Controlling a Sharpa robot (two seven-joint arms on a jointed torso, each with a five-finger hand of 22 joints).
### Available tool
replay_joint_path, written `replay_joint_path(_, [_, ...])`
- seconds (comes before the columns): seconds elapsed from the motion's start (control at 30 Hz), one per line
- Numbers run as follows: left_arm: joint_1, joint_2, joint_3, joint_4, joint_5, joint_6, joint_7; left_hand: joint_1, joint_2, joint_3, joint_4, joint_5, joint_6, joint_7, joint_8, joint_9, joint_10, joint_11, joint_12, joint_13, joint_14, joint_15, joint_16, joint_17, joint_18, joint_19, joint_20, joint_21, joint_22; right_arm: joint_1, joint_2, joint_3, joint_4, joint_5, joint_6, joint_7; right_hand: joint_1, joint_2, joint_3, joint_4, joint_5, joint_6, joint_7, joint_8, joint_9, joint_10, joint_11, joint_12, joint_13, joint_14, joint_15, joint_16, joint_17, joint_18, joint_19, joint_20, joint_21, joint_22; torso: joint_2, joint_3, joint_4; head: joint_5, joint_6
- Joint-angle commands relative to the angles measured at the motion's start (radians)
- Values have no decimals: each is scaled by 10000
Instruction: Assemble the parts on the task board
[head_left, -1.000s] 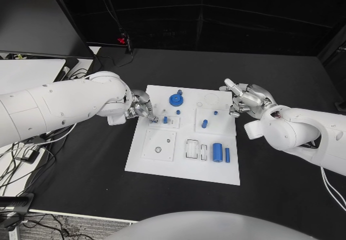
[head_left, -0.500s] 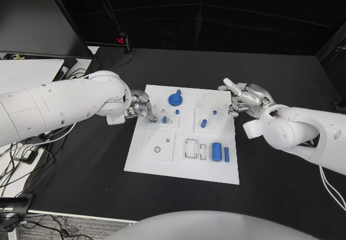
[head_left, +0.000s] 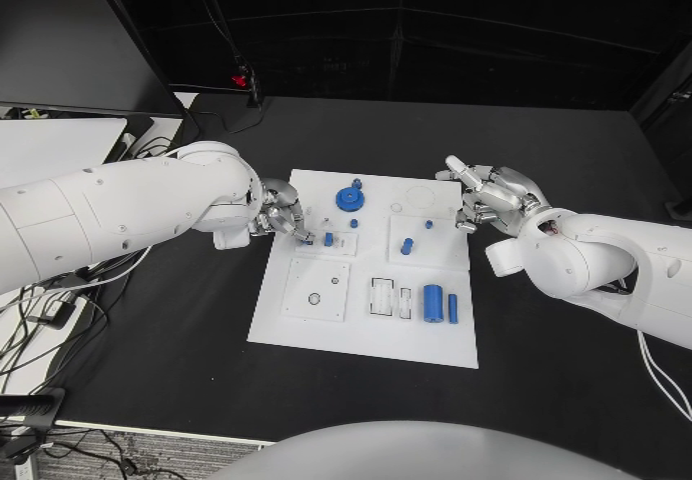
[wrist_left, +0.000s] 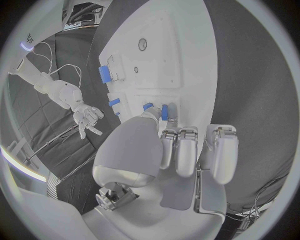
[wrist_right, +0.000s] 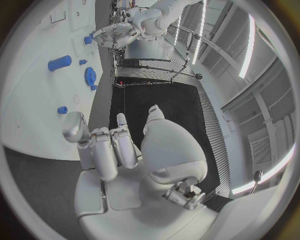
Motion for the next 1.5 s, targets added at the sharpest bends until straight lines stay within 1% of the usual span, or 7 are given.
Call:
replay_joint_path(0.03, [-56, 22, -38, -20, -271, 17, -197, 581, 595, 165, -104, -29, -36, -38, -52, 4, 1080, -17, -55, 2605, 1030, 12, 9, 2635, -65, 1043, -21, 31, 2634, 11, 9, 5, 25, 16, 54, 85, -62, 19, -66, -14, 32, -55, 943, 31, -15, -86, 13, -62, 1423, 360, 58, 62, 1923, 31, -64, -26, 31, 1126, 4, 2, -2, 9, -4])
replay_joint_path(0.53, [-75, 100, -38, -48, -306, 144, -170, 575, 592, 180, -104, -39, -36, -36, -51, 6, 1080, -16, -55, 2605, 1030, 14, 9, 2635, -65, 1043, -19, 31, 2634, 11, 9, 5, 17, 16, 53, 77, -62, 19, -66, -14, 32, -55, 943, 31, -15, -86, 13, -62, 1423, 360, 58, 62, 1923, 31, -64, -26, 31, 1126, 3, 3, 5, 0, -23])
replay_joint_path(0.63, [-78, 106, -38, -57, -306, 171, -183, 575, 592, 180, -104, -39, -36, -36, -51, 6, 1080, -16, -55, 2605, 1030, 14, 9, 2635, -65, 1043, -19, 31, 2634, 11, 10, 5, 17, 16, 56, 78, -62, 19, -66, -14, 32, -55, 943, 31, -15, -86, 13, -62, 1423, 360, 58, 62, 1923, 31, -64, -26, 31, 1126, 2, 1, -3, 0, -20])
replay_joint_path(1.13, [-85, 111, -38, -64, -307, 421, -401, 552, 583, 207, -101, -64, -47, -29, -55, 7, 1080, -9, -55, 2605, 1030, 18, 9, 2635, -65, 1043, -15, 31, 2634, 11, 3, 5, 25, 18, 57, 81, -62, 19, -66, -14, 32, -55, 943, 31, -15, -86, 13, -62, 1423, 360, 58, 62, 1923, 31, -64, -26, 31, 1126, 6, 3, 3, -10, -43])
replay_joint_path(1.23, [-86, 111, -38, -61, -307, 438, -446, 490, 541, 223, -96, -118, -65, -15, -62, 8, 1080, 4, -55, 2605, 1030, 26, 9, 2635, -65, 1043, -8, 31, 2634, 11, 5, 5, 26, 18, 57, 83, -62, 19, -66, -14, 32, -55, 943, 31, -15, -86, 13, -62, 1423, 360, 58, 62, 1923, 31, -64, -26, 31, 1126, 3, 1, 0, -11, -46])
replay_joint_path(1.3, [-86, 112, -38, -58, -307, 437, -479, 330, 522, 229, -90, -246, -74, 1, -70, 7, 1080, 17, -55, 2605, 1030, 43, 9, 2635, -65, 1043, 5, 31, 2634, 11, 6, 5, 25, 18, 57, 83, -62, 19, -66, -14, 32, -55, 943, 31, -15, -86, 13, -62, 1423, 360, 58, 62, 1923, 31, -64, -26, 31, 1126, 3, 1, 0, -11, -46])
replay_joint_path(1.5, [-88, 114, -38, -54, -307, 465, -565, -542, 433, -56, -87, -1033, -91, 6, -96, -2, 1080, 40, -55, 2605, 1030, 79, 9, 2635, -65, 1043, 46, 31, 2634, 11, 4, 5, 30, 18, 55, 81, -62, 19, -66, -14, 32, -55, 943, 31, -15, -86, 13, -62, 1423, 360, 58, 62, 1923, 31, -64, -26, 31, 1126, 6, 0, -4, -14, -69])
